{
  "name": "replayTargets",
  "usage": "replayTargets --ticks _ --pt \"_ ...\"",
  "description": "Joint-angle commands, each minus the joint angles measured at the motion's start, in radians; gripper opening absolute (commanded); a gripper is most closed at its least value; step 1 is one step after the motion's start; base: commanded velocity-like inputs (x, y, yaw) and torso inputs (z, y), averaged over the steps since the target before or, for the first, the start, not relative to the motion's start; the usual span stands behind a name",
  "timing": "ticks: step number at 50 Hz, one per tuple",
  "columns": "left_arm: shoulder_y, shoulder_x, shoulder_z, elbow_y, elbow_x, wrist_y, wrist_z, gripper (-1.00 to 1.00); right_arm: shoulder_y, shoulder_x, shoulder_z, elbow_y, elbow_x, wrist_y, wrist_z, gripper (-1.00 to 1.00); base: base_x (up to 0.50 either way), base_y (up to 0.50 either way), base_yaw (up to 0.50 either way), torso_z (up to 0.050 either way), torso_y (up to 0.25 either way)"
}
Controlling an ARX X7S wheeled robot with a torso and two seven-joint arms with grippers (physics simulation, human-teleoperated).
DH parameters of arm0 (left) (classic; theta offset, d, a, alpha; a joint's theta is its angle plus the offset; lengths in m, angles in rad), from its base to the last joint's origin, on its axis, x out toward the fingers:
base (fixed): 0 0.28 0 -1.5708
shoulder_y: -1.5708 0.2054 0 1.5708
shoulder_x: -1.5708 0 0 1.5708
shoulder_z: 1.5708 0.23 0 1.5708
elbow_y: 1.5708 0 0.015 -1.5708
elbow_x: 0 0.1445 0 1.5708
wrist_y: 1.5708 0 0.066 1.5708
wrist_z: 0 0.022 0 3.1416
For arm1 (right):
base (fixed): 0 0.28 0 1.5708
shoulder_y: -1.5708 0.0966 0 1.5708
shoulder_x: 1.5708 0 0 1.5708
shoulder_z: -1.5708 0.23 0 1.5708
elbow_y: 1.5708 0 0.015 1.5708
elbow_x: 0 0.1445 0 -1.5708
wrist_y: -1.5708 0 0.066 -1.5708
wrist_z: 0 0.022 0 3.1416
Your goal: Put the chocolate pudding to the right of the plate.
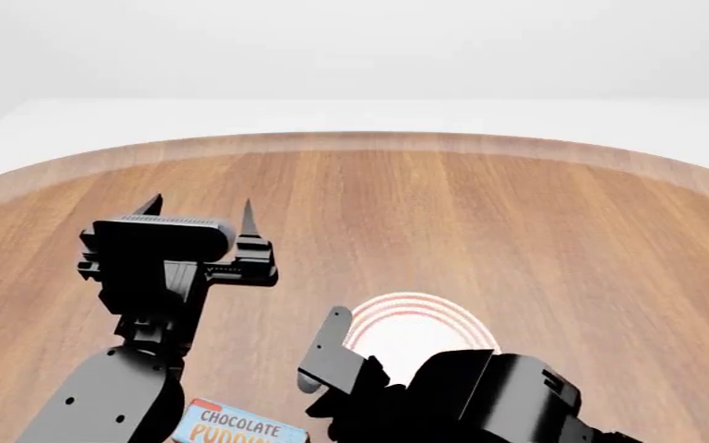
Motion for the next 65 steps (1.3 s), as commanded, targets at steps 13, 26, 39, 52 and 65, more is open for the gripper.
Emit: replayTargets --ticks 13,26,39,52,65 --pt "0.005 -0.006 0.003 -0.011 -0.009 0.016 -0.006 1.0 -0.017 -0.016 -0.065 0.096 -0.036 -0.043 -0.03 1.0 0.0 0.0 0.0 0.0 0.0" --pt "0.011 -0.01 0.008 -0.015 -0.014 0.025 -0.009 1.0 0.001 -0.035 -0.081 0.16 -0.05 -0.08 -0.064 1.0 0.0 0.0 0.0 0.0 0.0" --pt "0.012 -0.014 0.013 -0.026 -0.017 0.035 -0.01 1.0 0.031 -0.094 -0.118 0.326 -0.095 -0.166 -0.134 1.0 0.0 0.0 0.0 0.0 0.0" --pt "0.014 -0.016 0.017 -0.035 -0.021 0.045 -0.013 1.0 0.026 -0.112 -0.15 0.379 -0.101 -0.179 -0.164 1.0 0.0 0.0 0.0 0.0 0.0" --pt "0.018 -0.02 0.018 -0.039 -0.025 0.052 -0.017 1.0 0.014 -0.094 -0.158 0.332 -0.118 -0.2 -0.134 -1.0 0.0 0.0 0.0 0.0 0.0"
